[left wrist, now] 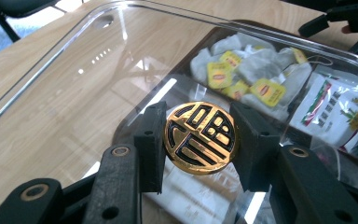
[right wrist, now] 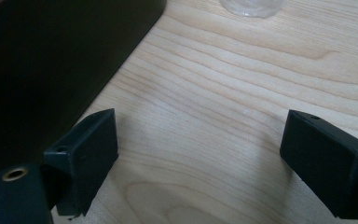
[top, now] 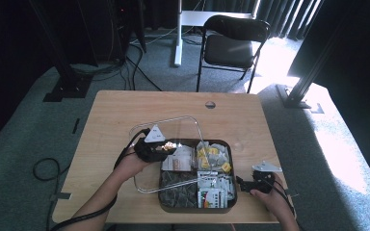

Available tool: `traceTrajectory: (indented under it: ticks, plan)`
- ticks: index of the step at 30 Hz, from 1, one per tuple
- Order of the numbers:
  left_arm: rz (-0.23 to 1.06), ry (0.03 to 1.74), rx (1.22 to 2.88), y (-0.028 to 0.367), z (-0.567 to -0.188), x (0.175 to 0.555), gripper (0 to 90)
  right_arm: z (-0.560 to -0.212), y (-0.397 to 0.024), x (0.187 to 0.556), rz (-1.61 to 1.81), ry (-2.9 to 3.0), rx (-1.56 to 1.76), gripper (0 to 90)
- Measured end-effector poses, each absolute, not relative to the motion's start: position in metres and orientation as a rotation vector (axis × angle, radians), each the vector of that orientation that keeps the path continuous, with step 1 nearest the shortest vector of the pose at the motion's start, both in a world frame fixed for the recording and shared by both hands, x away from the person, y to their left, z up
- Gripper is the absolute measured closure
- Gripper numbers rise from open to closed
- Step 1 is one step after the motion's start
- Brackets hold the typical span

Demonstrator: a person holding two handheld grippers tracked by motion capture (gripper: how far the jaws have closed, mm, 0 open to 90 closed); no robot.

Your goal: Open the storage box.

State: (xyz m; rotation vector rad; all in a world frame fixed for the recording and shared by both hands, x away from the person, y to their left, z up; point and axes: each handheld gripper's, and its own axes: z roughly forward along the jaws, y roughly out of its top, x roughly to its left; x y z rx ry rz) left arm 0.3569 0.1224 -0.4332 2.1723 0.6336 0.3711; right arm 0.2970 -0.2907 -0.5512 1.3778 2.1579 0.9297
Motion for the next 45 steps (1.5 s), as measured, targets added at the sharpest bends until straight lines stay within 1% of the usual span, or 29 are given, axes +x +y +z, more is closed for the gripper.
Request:
traceTrajectory:
  ticks: [10, 12, 13, 20, 32, 45]
  plan:
    - [0.415, 0.706, 2.151, 0.152, -0.433, 0.359, 59.0, -0.551, -0.291, 0.297, 0.929, 2.159, 1.379, 10.8]
    - [0.415, 0.706, 2.151, 0.152, -0.433, 0.359, 59.0, -0.551, -0.291, 0.297, 0.929, 2.159, 1.379, 10.7]
    - [0.423, 0.731, 2.145, 0.163, -0.434, 0.359, 59.0, -0.551, -0.291, 0.297, 0.93, 2.158, 1.38, 10.7]
    - [0.441, 0.787, 2.125, 0.184, -0.435, 0.359, 59.0, -0.551, -0.291, 0.297, 0.93, 2.158, 1.38, 10.7]
    - [0.482, 0.858, 2.114, 0.213, -0.437, 0.356, 59.0, -0.551, -0.291, 0.297, 0.929, 2.158, 1.38, 10.7]
    - [0.534, 0.974, 2.048, 0.251, -0.441, 0.35, 59.0, -0.551, -0.291, 0.297, 0.929, 2.158, 1.38, 10.7]
